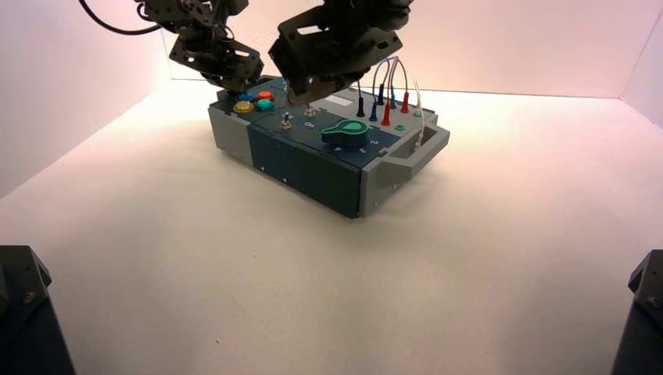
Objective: Flip the bottom switch off with the right gripper.
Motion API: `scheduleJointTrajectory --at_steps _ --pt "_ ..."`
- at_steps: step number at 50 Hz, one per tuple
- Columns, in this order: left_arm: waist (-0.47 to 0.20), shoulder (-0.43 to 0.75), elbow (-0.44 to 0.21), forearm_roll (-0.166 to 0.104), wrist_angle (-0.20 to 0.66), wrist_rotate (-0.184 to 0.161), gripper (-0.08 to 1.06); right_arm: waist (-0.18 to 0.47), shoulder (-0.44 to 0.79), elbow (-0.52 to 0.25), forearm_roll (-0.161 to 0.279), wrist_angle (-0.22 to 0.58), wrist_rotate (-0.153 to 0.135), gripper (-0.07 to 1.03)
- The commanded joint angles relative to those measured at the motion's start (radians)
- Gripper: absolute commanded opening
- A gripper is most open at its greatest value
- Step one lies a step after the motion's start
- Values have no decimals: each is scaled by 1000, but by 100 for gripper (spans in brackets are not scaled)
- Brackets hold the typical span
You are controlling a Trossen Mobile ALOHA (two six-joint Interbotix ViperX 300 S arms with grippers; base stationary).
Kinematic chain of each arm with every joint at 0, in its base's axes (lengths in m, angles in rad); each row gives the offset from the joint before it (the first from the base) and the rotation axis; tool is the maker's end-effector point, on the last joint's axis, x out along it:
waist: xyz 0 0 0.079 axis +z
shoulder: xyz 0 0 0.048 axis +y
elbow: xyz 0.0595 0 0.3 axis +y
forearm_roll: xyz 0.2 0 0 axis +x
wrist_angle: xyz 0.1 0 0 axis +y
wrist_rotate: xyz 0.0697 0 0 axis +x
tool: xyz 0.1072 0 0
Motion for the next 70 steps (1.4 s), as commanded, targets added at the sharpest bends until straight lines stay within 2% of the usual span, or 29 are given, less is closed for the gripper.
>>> scheduleJointTrajectory --at_steps 1,42,58,70 --pt "-3 -20 -18 -3 -2 -3 -3 6 -14 -28 3 -8 2 -2" --pt "-11 -17 -21 -5 3 -5 -3 8 26 -67 11 -3 3 -2" --pt "-11 -20 -20 -5 11 -6 -3 5 123 -167 0 57 0 -2" --pt "-11 -21 -17 -3 11 -6 -3 -25 126 -172 2 58 3 -2"
